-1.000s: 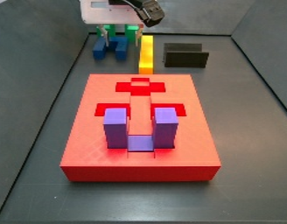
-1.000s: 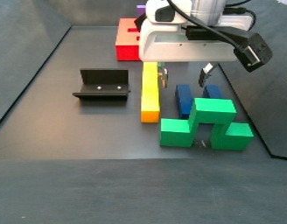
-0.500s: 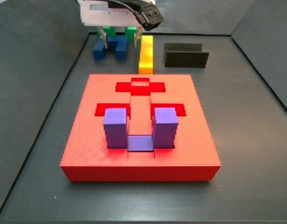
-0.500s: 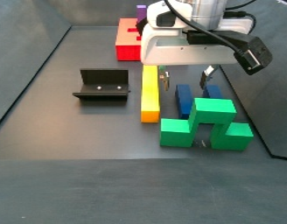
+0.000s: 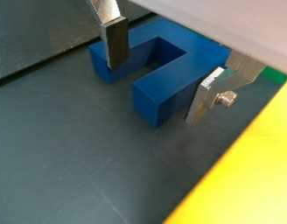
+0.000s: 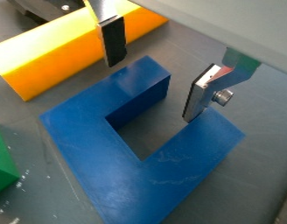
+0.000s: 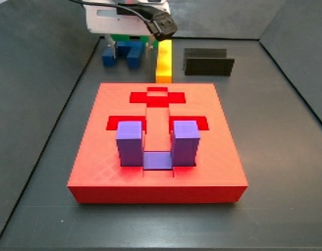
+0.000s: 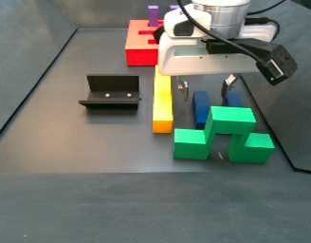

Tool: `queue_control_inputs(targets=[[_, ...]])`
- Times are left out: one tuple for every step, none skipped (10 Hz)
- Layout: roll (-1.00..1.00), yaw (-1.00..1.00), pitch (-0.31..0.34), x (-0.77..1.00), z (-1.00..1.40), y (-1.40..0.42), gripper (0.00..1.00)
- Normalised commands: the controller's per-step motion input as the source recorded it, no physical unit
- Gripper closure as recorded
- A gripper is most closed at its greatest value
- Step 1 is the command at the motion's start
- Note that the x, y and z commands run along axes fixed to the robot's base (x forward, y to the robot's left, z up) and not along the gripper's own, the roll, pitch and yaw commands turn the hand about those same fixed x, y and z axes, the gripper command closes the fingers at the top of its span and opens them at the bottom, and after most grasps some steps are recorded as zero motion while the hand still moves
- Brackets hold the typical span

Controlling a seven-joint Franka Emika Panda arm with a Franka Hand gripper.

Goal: Pick up the blue object. Move up. Place the blue object on the fixture. Regrasp the blue object. Move to above the board. Insert the blue object.
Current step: Pick up the blue object.

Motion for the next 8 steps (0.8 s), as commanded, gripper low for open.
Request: queue_control_inputs(targets=[[0.0, -0.11, -0.036, 0.0, -0.13, 0.0, 0.0], [0.0, -0.15, -0.033, 0.0, -0.13, 0.03, 0.0], [0.0, -0.26, -0.02, -0.01, -0.08, 0.0, 0.0], [0.0, -0.41, 0.0, 0.0, -0.02, 0.0, 0.0], [0.0, -0.49, 0.0, 0.0, 0.0, 0.0, 0.0], [0.0, -0.37, 0.0, 0.0, 0.0, 0.0, 0.0], [0.0, -0.23, 0.0, 0.0, 0.0, 0.0, 0.0], [0.0, -0.1, -0.004, 0.0, -0.06, 0.0, 0.0]])
